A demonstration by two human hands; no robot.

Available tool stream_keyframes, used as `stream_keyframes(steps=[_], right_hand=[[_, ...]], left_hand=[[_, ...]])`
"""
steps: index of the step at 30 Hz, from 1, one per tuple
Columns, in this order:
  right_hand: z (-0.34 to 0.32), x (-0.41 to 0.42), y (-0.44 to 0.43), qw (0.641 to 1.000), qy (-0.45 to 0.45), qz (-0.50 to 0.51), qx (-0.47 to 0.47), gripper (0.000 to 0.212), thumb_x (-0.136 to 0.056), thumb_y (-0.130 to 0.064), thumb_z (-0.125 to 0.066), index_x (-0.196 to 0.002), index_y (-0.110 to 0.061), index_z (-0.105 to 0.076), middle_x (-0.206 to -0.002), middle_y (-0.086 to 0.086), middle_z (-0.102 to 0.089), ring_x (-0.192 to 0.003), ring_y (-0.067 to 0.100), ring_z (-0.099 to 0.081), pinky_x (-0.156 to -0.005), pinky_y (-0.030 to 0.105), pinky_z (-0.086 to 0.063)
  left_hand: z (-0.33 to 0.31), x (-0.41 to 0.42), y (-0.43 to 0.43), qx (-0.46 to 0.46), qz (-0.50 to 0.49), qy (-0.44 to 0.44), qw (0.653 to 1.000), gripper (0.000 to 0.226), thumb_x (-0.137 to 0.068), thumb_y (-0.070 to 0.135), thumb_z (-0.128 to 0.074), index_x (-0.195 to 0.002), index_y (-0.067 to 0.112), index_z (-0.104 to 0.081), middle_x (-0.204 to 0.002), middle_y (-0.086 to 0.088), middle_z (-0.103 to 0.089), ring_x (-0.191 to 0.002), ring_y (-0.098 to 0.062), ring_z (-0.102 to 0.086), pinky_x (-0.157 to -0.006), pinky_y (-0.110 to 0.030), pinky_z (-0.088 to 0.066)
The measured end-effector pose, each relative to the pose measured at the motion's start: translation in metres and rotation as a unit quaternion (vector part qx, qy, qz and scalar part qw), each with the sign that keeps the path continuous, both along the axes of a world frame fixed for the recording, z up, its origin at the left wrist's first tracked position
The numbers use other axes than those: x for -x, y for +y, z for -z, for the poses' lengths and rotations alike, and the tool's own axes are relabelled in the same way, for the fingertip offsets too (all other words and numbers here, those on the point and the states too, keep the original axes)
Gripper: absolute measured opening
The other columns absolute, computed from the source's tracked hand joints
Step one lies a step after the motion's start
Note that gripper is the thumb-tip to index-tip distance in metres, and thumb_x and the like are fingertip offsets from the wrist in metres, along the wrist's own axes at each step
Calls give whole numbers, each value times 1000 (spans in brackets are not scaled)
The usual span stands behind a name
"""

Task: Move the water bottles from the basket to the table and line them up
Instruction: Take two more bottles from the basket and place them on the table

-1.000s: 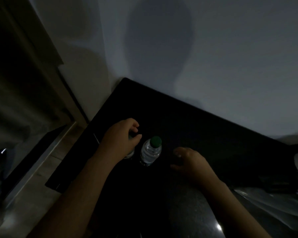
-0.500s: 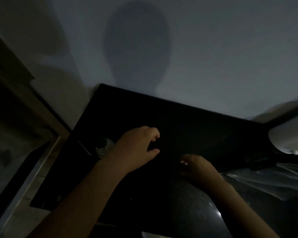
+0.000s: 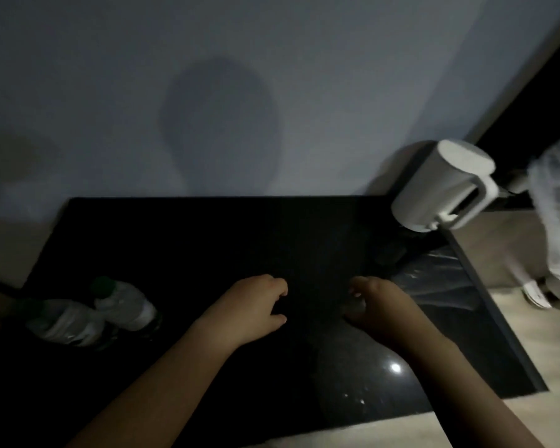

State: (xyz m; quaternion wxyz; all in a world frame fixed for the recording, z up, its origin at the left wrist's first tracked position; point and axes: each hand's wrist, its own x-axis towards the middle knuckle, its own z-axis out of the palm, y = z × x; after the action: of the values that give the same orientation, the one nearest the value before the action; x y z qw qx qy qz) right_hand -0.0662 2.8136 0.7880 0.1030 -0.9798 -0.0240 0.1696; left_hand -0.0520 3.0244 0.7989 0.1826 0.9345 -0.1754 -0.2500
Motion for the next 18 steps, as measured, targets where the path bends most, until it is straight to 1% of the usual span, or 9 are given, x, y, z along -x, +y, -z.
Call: stream_keyframes(steps=[6, 10, 12, 15, 18], right_hand=[[-19, 53, -122, 995, -28, 97, 2, 34, -84, -32, -65, -114, -16, -59, -113, 2, -62, -103, 20, -60, -87, 35, -51], [-26, 94, -207, 986, -53, 161, 3, 44, -82, -36, -67, -123, -25, -57, -122, -3, -62, -112, 16, -58, -88, 29, -48], [-30, 116, -247, 978, -60, 201, 1, 46, -81, -37, -69, -124, -26, -57, -123, -4, -61, -113, 15, -57, -88, 28, -47], [-38, 150, -298, 962, -70, 264, -4, 45, -81, -37, -70, -122, -25, -58, -120, -3, -62, -109, 16, -58, -86, 28, -48], [-43, 183, -337, 944, -82, 321, -1, 43, -82, -36, -69, -122, -24, -57, -118, -3, -63, -108, 15, -58, -84, 28, -48]], left_hand=[[-4, 10, -132, 6, 88, -23, 996, 43, -86, 33, -65, -126, 30, -49, -120, 10, -53, -103, -6, -55, -88, -26, -51], [2, 26, -221, 26, 164, -50, 985, 44, -84, 36, -65, -125, 32, -49, -119, 13, -53, -103, -5, -55, -82, -20, -48], [2, 36, -264, 35, 202, -56, 977, 43, -84, 37, -64, -124, 31, -50, -119, 12, -53, -104, -7, -55, -84, -23, -49], [-1, 51, -323, 41, 260, -61, 963, 43, -84, 36, -64, -123, 28, -51, -118, 10, -54, -105, -9, -55, -88, -28, -50], [-7, 65, -375, 47, 315, -67, 945, 37, -83, 35, -63, -118, 25, -53, -115, 6, -57, -103, -13, -57, -88, -32, -51]])
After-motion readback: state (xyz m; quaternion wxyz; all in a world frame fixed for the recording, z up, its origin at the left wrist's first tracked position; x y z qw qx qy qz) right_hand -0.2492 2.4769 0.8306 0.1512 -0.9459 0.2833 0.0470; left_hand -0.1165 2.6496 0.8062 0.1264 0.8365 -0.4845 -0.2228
